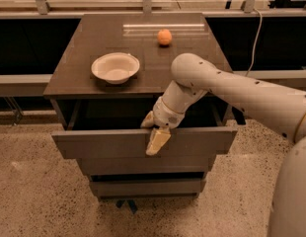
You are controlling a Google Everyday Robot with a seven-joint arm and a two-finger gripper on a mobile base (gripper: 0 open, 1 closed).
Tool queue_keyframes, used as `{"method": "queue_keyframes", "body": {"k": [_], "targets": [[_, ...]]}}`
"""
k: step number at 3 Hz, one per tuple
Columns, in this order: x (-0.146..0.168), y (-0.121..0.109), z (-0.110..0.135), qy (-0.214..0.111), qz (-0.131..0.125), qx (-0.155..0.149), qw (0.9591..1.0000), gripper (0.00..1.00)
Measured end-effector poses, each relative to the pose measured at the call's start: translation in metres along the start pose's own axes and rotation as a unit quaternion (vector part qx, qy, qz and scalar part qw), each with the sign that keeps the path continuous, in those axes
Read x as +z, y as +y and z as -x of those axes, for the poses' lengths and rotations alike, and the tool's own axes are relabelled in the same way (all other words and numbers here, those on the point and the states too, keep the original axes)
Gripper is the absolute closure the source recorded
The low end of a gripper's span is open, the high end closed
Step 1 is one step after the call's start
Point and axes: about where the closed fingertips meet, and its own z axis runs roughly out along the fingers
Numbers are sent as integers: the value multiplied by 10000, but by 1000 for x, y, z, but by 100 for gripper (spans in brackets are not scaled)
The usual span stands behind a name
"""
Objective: Open top drawer
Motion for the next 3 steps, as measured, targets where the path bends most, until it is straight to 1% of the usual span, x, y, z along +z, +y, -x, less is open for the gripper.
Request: {"method": "queue_keyframes", "body": {"k": [1,2,3], "targets": [[11,14,14,-161,481,-29,9987,62],[12,22,20,-225,616,-22,9978,59],[11,52,41,-459,893,52,9949,46]]}}
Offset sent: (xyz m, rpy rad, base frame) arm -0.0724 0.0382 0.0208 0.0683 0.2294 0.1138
